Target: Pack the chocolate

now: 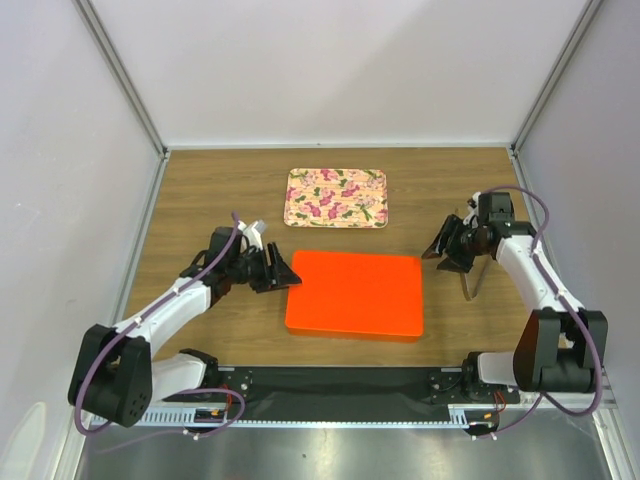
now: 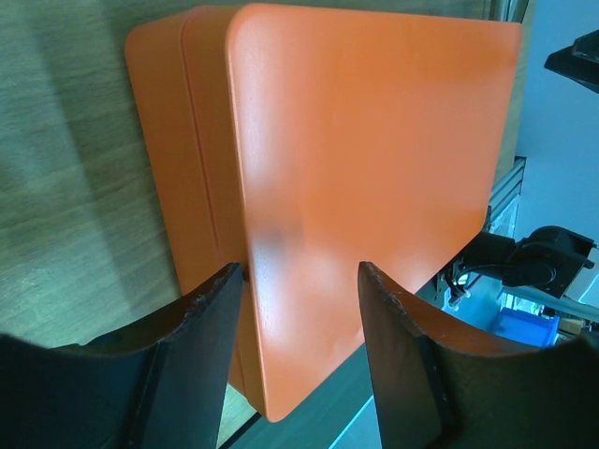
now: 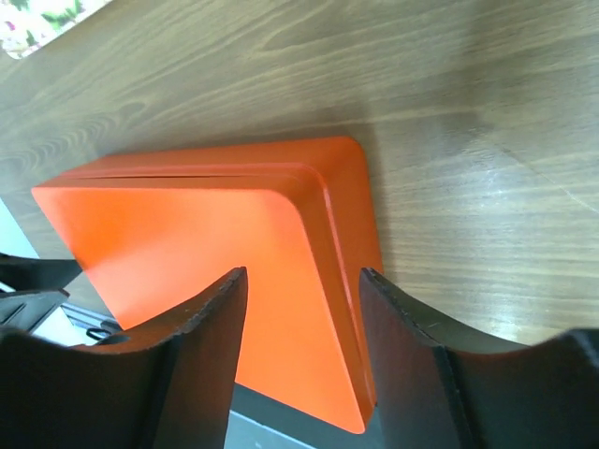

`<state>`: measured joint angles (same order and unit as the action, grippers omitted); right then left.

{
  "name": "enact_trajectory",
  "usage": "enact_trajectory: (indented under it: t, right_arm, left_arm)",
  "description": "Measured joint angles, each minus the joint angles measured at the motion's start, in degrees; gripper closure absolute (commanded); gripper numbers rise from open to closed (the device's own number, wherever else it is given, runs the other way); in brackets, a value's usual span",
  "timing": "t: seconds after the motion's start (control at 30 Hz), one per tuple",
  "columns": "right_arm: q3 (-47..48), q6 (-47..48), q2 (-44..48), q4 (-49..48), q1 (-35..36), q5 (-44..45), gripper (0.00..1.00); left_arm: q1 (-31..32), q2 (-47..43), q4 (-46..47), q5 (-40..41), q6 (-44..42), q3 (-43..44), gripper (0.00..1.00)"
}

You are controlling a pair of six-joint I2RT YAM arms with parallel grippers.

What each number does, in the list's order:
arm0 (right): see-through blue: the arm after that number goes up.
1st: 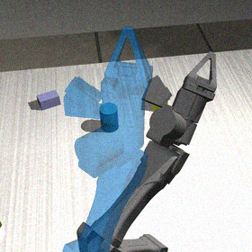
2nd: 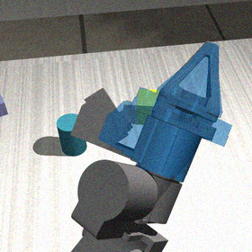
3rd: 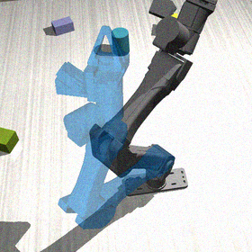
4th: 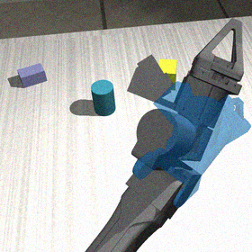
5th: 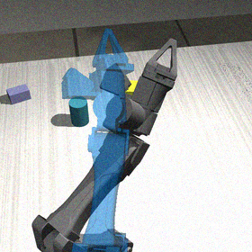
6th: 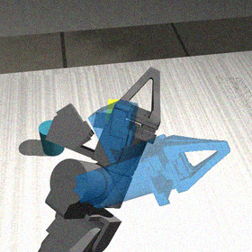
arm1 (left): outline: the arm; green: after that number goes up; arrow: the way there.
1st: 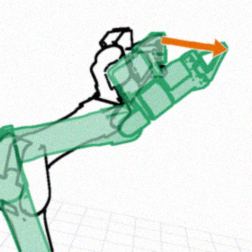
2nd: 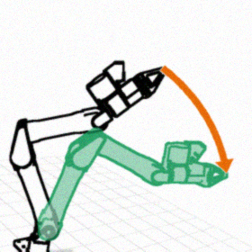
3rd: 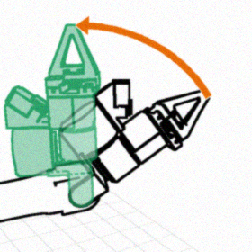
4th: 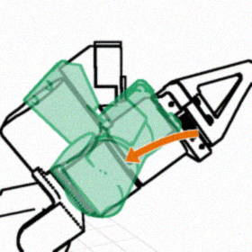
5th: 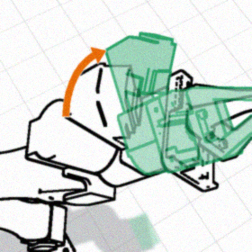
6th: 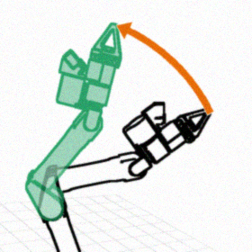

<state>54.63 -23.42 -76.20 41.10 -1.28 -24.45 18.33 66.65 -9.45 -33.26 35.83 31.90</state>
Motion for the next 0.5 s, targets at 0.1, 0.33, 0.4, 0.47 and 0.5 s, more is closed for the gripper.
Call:
enact_trajectory:
  t: [0.1, 0.33, 0.4, 0.47, 0.5]
  right_arm:
    - [-2.2, -1.4, 3.2, -1.1, 1.5, 0.8, 0.51]
    - [-10.9, -5.2, 5.6, -6.6, 5.2, 1.3, 0.53]
    - [-11.8, -6.1, 4.6, -7.9, 5.2, 1.7, 0.50]
    - [-11.8, -6.8, 3.6, -9.3, 5.2, 1.8, 0.51]
    - [-11.8, -7.1, 3.4, -9.9, 5.2, 1.8, 0.52]
  left_arm:
    - [0.3, 0.3, -0.1, 0.3, 0.1, 0.0, 0.42]
    - [1.0, 0.8, -1.7, 2.6, 0.1, 0.1, 0.38]
    - [1.0, 0.8, -3.1, 4.0, -0.2, 0.5, 0.37]
    - [1.0, 0.9, -5.1, 5.5, -0.5, 1.9, 0.37]
    - [1.0, 1.3, -5.8, 6.2, -0.9, 3.0, 0.37]
